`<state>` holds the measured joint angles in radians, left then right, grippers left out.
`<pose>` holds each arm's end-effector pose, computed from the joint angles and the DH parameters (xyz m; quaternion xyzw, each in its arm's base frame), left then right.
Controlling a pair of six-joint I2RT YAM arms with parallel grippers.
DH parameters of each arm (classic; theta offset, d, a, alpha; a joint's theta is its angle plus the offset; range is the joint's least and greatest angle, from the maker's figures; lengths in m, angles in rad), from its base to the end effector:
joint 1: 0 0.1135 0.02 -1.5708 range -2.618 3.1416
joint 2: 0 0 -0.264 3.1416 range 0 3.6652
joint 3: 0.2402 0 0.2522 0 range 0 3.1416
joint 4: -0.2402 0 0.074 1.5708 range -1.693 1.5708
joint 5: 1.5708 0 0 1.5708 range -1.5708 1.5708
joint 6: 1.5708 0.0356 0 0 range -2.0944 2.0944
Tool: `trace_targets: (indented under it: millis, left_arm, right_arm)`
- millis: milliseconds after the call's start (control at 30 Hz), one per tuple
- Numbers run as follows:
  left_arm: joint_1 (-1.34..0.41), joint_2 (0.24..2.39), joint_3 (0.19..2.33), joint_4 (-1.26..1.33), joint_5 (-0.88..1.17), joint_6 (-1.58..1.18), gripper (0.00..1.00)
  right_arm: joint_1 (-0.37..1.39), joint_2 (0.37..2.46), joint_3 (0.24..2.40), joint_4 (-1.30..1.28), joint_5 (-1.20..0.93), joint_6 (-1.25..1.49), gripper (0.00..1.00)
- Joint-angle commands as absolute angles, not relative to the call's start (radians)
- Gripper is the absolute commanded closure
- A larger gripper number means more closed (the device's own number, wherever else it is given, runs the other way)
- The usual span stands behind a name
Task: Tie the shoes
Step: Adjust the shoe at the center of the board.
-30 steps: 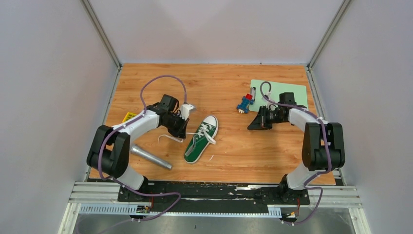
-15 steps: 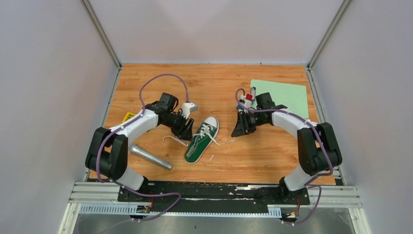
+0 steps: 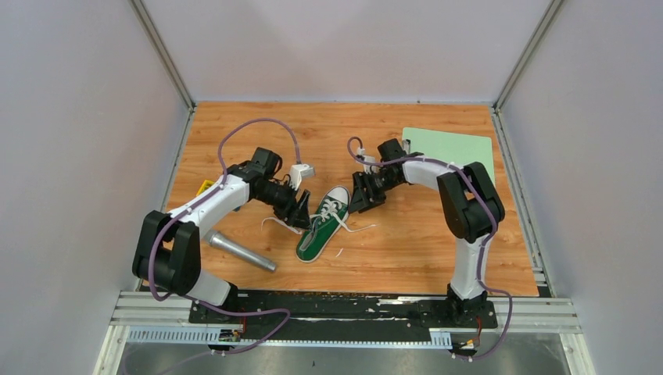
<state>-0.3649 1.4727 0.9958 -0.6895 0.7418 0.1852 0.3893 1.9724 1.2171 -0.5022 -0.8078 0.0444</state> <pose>0.2518 -0.1219 0.2249 0.3180 0.8589 -0.3704 0.1546 0.3354 0.1654 0.1385 -0.2163 0.8843 0.4100 0.0566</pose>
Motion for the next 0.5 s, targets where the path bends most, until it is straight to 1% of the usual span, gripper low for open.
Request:
trace_targets:
  millis: [0, 133, 367, 467]
  left_arm:
    - [-0.373, 1.479, 0.964, -0.666, 1.011, 0.151, 0.24]
    - [-0.414, 1.500, 0.976, -0.674, 1.034, 0.193, 0.24]
    - [-0.447, 1.513, 0.964, -0.673, 1.039, 0.247, 0.22]
    - [-0.467, 1.528, 0.973, -0.679, 1.041, 0.280, 0.23]
  right_arm:
    - [0.433, 2.018, 1.328, -0.510, -0.813, 0.063, 0.44]
    - [0.445, 2.086, 1.391, -0.523, -0.834, 0.073, 0.44]
    - [0.459, 2.097, 1.390, -0.522, -0.853, 0.071, 0.44]
    - [0.458, 2.110, 1.415, -0.523, -0.896, 0.069, 0.44]
